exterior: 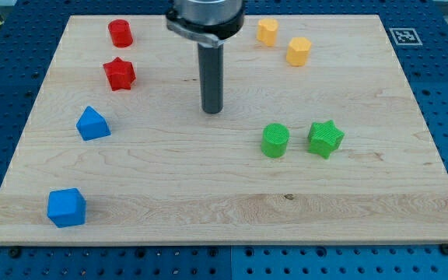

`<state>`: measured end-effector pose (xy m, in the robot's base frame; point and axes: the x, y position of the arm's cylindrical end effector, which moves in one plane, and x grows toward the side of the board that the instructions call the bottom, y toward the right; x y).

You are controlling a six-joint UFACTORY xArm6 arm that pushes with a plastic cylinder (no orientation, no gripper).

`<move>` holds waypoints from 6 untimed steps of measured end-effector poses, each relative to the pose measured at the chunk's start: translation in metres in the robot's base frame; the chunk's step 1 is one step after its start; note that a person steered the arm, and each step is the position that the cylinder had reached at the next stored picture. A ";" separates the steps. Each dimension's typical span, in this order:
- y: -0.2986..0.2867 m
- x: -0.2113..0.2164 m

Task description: Push the green circle slightly towards the top of the board

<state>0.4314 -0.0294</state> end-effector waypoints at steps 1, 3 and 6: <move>0.000 0.041; 0.012 0.111; 0.088 0.094</move>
<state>0.5252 0.0589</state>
